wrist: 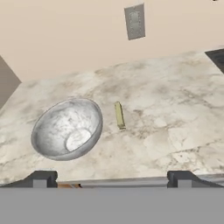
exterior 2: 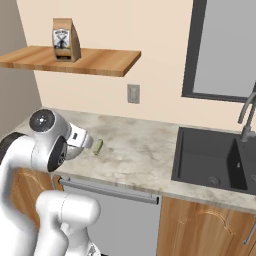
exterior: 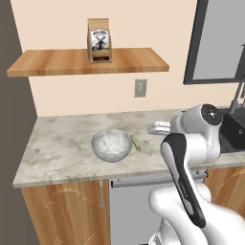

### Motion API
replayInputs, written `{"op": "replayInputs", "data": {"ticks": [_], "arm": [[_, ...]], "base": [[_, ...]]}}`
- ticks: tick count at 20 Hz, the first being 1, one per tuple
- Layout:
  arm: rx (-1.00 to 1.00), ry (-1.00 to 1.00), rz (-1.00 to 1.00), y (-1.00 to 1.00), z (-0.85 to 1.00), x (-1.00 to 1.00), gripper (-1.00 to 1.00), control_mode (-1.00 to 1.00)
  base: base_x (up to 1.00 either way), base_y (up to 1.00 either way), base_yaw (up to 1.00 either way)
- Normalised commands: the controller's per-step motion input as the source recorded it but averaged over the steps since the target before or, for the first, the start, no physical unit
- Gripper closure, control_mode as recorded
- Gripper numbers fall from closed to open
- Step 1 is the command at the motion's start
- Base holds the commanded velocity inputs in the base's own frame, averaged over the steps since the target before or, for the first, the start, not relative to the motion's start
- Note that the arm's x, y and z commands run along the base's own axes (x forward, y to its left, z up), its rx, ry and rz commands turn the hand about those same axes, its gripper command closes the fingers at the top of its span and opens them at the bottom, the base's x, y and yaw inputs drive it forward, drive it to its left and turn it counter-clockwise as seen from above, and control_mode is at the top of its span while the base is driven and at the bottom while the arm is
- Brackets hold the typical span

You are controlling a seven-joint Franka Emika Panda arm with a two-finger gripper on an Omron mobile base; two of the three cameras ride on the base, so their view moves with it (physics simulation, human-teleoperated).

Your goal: Pick the egg and butter from the fridge and place them by the bowl for mixing.

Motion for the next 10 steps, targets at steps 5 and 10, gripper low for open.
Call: {"op": "replayInputs", "data": {"ticks": [5, 10], "arm": [[0.00, 0.00, 0.00, 0.00, 0.00, 0.00, -1.00, 1.00], [0.00, 0.00, 0.00, 0.00, 0.00, 0.00, -1.00, 1.00]], "base": [[-0.29, -0.02, -0.24], [-0.03, 0.05, -0.93]]}}
